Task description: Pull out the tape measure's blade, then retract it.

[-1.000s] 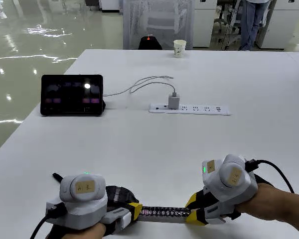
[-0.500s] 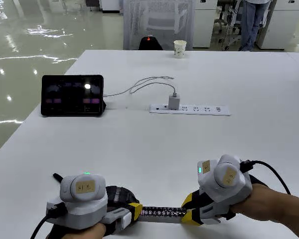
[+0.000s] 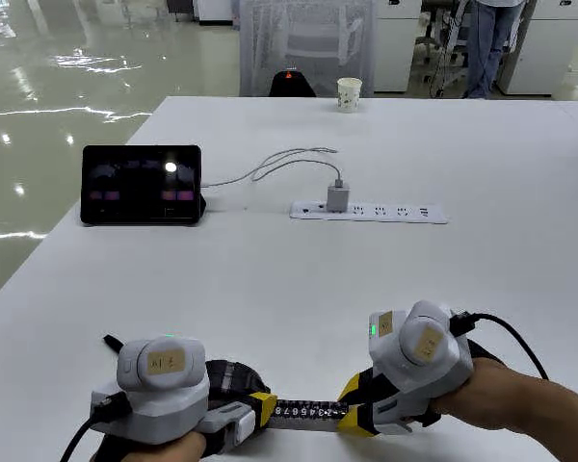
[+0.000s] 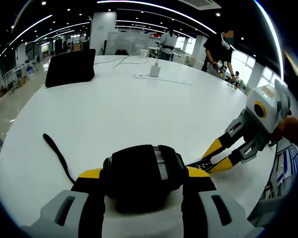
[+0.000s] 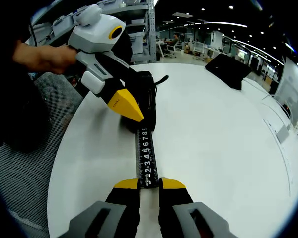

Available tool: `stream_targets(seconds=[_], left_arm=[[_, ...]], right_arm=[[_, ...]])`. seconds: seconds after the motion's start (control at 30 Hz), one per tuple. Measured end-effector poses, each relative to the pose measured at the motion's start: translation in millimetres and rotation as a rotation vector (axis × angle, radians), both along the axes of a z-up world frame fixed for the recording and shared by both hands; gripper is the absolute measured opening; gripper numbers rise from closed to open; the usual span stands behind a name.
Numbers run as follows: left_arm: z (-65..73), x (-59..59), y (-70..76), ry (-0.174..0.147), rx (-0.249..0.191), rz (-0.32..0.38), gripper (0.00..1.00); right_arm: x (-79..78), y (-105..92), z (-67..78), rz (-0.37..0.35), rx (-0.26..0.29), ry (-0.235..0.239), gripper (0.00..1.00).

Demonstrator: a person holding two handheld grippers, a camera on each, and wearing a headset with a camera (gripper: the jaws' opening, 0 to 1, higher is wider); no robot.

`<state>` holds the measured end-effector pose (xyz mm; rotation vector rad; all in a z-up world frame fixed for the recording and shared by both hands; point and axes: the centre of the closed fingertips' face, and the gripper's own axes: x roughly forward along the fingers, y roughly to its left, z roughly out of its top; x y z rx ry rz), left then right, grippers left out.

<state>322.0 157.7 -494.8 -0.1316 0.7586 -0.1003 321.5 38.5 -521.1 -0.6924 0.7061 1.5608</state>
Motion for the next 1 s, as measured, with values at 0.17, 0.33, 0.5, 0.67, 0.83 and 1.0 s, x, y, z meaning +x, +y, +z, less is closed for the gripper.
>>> stream_targets(seconds=[0.17, 0.33, 0.5, 0.67, 0.83, 1.0], left_arm=[[-0.2, 0.2, 0.0, 0.001, -0.001, 0.000, 0.57], [-0.4, 0.2, 0.0, 0.001, -0.002, 0.001, 0.57], [-0.4, 0.4, 0.2, 0.002, -0.005, 0.004, 0.57], [-0.2, 0.2, 0.0, 0.003, -0.006, 0.004, 0.57], [-0.2, 0.2, 0.2, 0.003, -0.009, 0.007, 0.57], [-0.1, 0.3, 0.5, 0.002, -0.012, 0.010, 0.57]], right_arm=[[0.0, 4.5, -0.5, 0.002, 0.002, -0.002, 0.10], [-0.6, 9.0, -0.1, 0.004, 0.005, -0.001, 0.10], [-1.5, 15.0, -0.1, 0.007, 0.009, -0.002, 0.10], [-2.8, 20.9, -0.3, 0.008, 0.013, -0.001, 0.10], [-3.2, 27.7, -0.6, 0.008, 0.019, -0.003, 0.10], [-3.8, 34.0, 0.0, 0.008, 0.024, -0.006, 0.10]])
